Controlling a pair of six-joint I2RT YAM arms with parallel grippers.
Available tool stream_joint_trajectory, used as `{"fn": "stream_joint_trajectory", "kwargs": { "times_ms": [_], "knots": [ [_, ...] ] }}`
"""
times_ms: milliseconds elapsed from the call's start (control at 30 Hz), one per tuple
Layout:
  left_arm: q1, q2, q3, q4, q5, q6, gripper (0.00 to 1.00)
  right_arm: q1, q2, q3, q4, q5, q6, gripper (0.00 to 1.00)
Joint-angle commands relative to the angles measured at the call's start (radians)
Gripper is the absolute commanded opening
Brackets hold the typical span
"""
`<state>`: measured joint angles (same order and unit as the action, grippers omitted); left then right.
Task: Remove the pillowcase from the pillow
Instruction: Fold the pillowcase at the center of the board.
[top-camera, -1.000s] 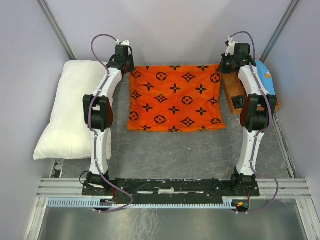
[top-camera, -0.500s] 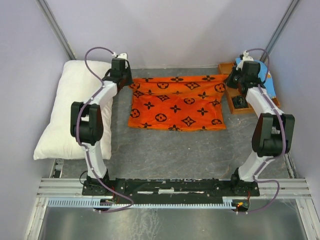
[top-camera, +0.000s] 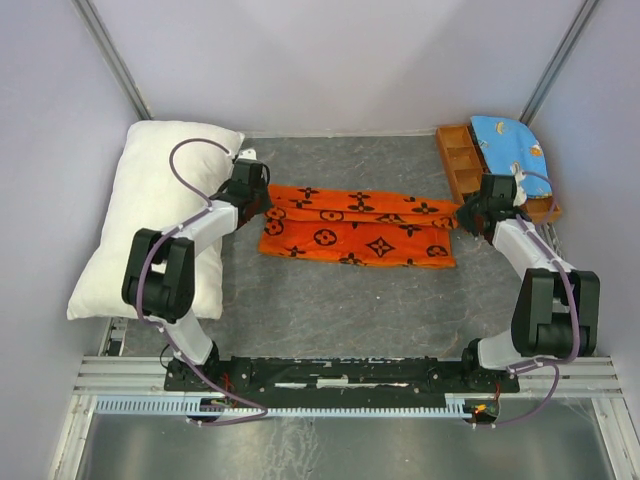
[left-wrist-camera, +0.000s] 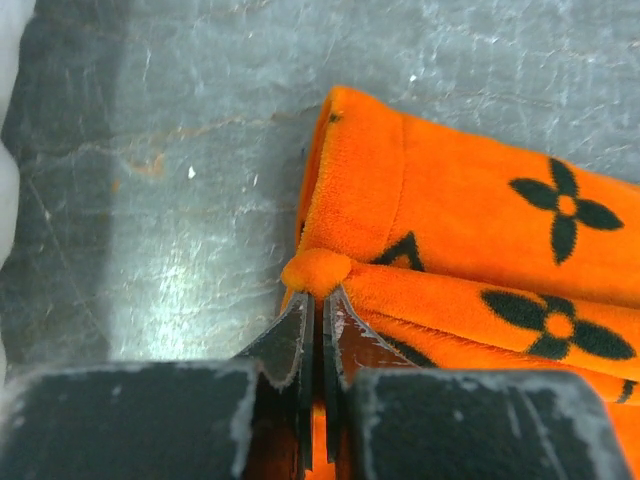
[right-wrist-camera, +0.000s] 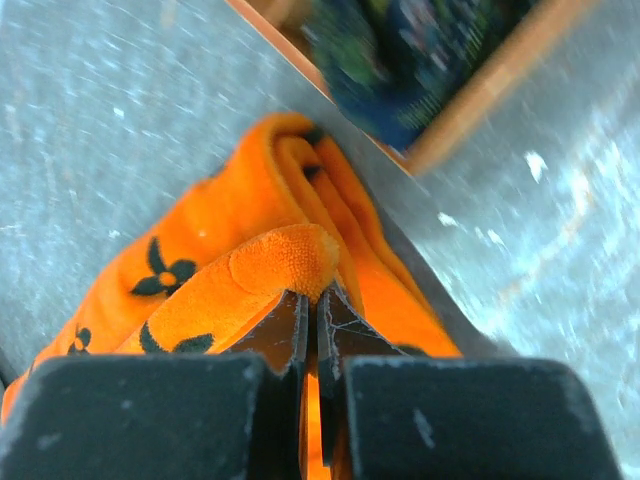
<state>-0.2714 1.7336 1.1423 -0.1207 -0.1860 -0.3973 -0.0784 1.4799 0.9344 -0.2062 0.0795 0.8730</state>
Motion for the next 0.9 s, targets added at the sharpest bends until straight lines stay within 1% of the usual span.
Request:
{"fn": "stream_joint_trajectory", "kwargs": {
  "times_ms": [0,133,233,300,433,567,700,800,867],
  "knots": [
    [0.017,-0.086,-0.034,-0.026,-0.190,-0.051,0.03,-0.029,-0.103,-0.050,-0.133,0.130,0.137,0.01],
    [0.018,-0.089,-0.053,-0.083,-0.187,-0.083,0.03,-0.029,-0.160,-0.073,-0.227,0.098,0.095,0.01],
    [0.018,-0.094,-0.079,-0.097,-0.177,-0.114,0.03,-0.029,-0.192,-0.078,-0.259,0.080,0.072,0.01],
    [0.017,-0.095,-0.084,-0.103,-0.165,-0.123,0.03,-0.029,-0.204,-0.059,-0.278,0.056,0.054,0.01],
    [0.019,-0.114,-0.069,-0.145,-0.151,-0.122,0.03,-0.029,-0.224,0.011,-0.385,0.038,0.000,0.01],
    [0.019,-0.162,-0.067,-0.165,-0.137,-0.117,0.03,-0.029,-0.266,0.028,-0.457,0.056,-0.033,0.01],
    [0.018,-0.156,-0.118,-0.195,-0.115,-0.159,0.03,-0.028,-0.290,-0.074,-0.447,0.071,-0.025,0.01],
    [0.018,-0.159,-0.196,-0.184,-0.073,-0.210,0.03,-0.028,-0.304,-0.165,-0.433,0.089,-0.004,0.02],
    [0.018,-0.181,-0.263,-0.144,-0.028,-0.223,0.03,-0.029,-0.314,-0.221,-0.423,0.088,0.016,0.06]
  ]
}}
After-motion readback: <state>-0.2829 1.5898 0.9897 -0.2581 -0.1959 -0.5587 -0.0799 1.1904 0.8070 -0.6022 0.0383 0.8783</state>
